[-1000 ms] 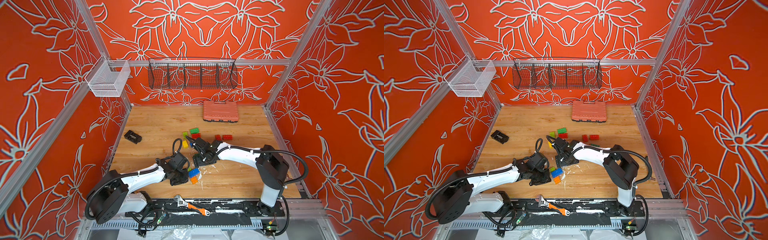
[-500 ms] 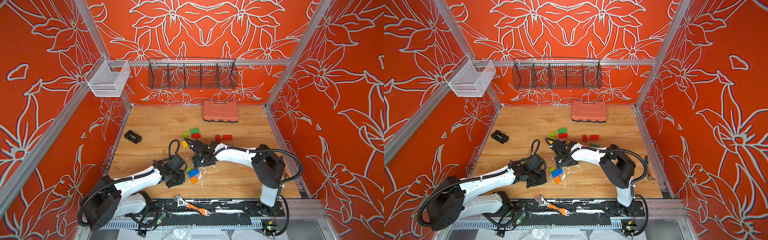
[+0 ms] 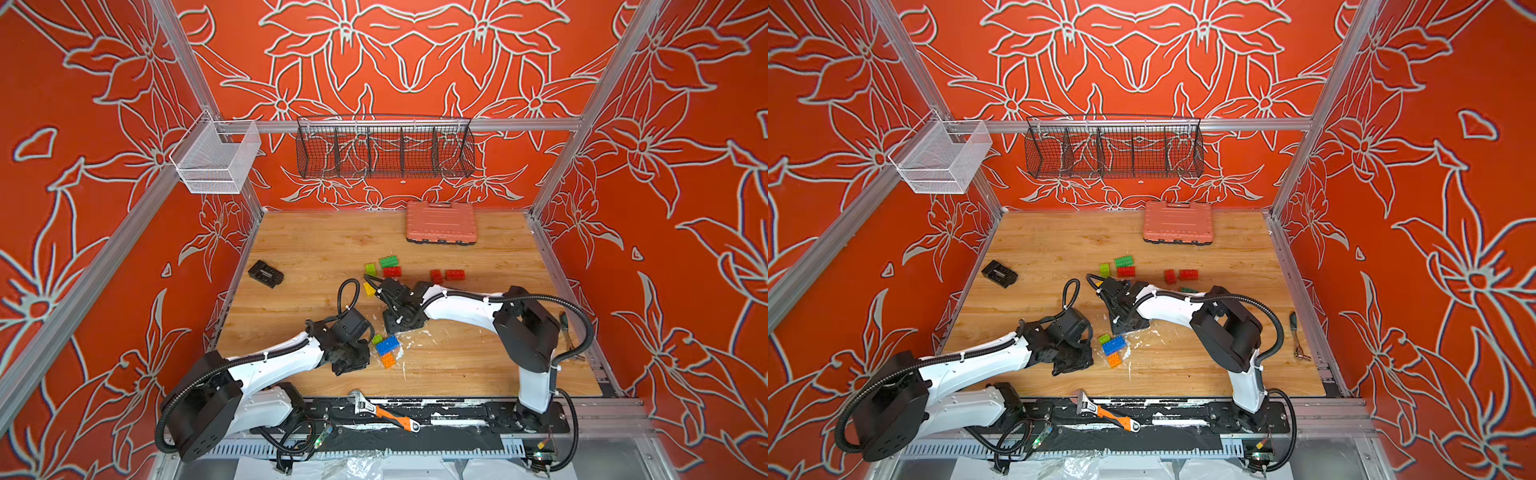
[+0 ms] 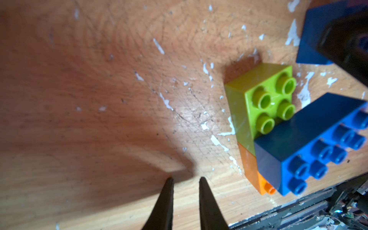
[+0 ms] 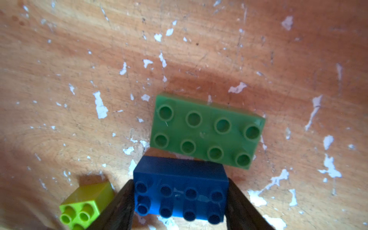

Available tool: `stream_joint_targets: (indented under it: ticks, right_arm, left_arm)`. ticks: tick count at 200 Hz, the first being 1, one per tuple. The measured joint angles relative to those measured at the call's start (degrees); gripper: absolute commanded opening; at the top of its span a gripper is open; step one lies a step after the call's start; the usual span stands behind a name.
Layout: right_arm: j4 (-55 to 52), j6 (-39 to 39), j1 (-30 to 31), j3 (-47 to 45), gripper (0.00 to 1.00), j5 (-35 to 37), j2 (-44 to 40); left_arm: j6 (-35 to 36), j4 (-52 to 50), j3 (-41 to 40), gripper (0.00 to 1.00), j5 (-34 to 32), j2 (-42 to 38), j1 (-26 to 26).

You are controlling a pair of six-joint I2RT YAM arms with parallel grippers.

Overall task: Assemble a rectangle with lego
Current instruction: Pick up the lego brick from the center of the board, then assemble the lego brick with the lego brick.

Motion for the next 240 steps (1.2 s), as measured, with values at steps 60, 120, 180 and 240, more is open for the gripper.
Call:
stream_joint_targets:
  ticks: [60,120,180,240]
  right_arm:
    - [-3.5,-4.2,0.5,0.8,0.51,3.4,-0.9]
    - [-10.1,-9.1,0.5,3.5,0.51,3.1,-10.6]
    - [-12.6,-9.7,2.8,-0.1,0.48,-2.6,-17.7]
    - [-10.8,-6.3,10.2,-3.3,0.48,-6.3,-16.9]
  left_arm:
    - [0.0,-0.6,-0.1,0.25,-0.8,-0.8,0.0]
    - [-0.3,-1.0,-1.0,0.35,-0.9,-3.1,2.5]
    - [3.5,-1.5,-1.1,0.35,0.6,-5.5,13.2]
    - [6.5,-3.3,-1.0,0.36,1.4,-6.2,16.4]
